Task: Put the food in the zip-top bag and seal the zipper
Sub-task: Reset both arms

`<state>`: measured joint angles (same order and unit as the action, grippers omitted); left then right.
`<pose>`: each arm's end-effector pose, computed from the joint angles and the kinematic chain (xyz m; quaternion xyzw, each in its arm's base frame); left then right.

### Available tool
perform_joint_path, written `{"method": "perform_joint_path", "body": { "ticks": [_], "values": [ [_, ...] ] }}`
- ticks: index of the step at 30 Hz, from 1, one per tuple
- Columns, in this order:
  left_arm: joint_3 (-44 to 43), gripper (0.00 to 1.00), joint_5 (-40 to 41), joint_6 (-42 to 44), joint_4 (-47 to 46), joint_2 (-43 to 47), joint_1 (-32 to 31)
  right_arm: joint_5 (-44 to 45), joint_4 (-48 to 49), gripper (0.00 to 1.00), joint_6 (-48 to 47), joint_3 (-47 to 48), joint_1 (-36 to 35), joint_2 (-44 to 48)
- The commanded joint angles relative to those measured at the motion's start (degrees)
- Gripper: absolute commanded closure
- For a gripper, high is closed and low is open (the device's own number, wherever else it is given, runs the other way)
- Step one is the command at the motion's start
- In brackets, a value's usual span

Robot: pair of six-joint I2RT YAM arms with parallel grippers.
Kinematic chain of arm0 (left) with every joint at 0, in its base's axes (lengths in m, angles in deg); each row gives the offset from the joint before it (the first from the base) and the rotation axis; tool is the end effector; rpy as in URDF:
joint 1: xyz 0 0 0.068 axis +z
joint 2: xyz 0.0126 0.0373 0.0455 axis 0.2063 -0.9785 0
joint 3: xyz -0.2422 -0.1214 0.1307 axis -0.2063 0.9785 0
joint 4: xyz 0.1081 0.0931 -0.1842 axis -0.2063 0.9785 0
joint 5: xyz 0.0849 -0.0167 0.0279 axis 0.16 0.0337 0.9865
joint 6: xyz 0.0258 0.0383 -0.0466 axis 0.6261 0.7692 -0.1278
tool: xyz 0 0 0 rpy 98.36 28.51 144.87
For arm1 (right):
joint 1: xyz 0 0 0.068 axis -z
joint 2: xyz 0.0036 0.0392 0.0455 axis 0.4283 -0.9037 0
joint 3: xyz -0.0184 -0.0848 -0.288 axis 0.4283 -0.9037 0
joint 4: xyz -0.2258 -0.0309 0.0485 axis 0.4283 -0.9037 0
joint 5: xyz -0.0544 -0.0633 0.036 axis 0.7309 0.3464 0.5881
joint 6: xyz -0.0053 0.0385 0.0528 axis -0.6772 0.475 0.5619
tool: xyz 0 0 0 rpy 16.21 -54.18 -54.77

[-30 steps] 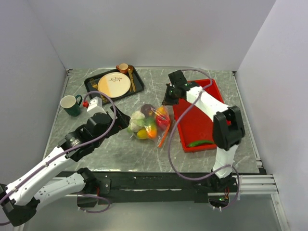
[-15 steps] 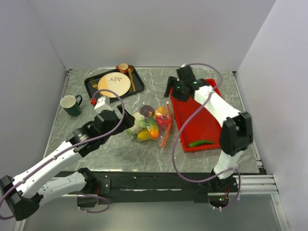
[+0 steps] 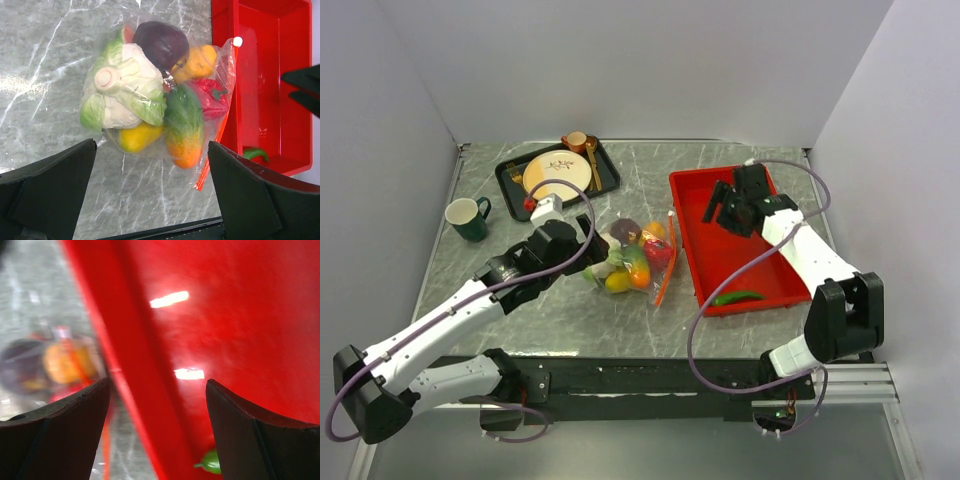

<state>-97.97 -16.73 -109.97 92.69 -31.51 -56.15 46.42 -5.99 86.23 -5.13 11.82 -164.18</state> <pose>0.1443 -0.1138 0.3319 -0.1653 0.8620 -0.2312 0.4197 0.2887 0.0691 0.3025 0.1367 0.9275 0.1262 0.3242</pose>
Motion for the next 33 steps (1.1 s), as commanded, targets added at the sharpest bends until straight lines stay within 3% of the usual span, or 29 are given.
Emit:
{"method": "perform_joint_path", "body": {
  "ticks": [1,10,16,24,29,33],
  "values": [
    [-2.55,0.01,-0.93,1.63,-2.22,-0.16,0.74,0.02,1.95,0.17,-0.71,-3.95,3.43,4.70],
    [-3.96,0.01,-1.63,2.69,-1.69,-2.27,1.36,4.59,1.86,0.16,1.31,-10.81,10.97,9.09],
    [-3.87,0.01,-3.12,2.86,-2.22,-3.06,1.53,0.72,1.87,0.16,-1.05,-10.82,18.80,8.14],
    [-5.01,0.01,-4.00,8.04,-4.24,-4.82,3.64,-5.17,7.92,0.15,-6.06,-14.24,19.25,10.77],
    [-7.56,0.01,-11.18,16.20,-8.10,-7.54,14.00,-5.62,13.88,0.17,-8.79,-17.23,17.68,13.83],
    [-9.14,0.00,-12.70,20.43,-9.86,-9.65,20.77,0.79,18.29,0.17,-9.85,-19.78,14.51,17.35]
  ]
}}
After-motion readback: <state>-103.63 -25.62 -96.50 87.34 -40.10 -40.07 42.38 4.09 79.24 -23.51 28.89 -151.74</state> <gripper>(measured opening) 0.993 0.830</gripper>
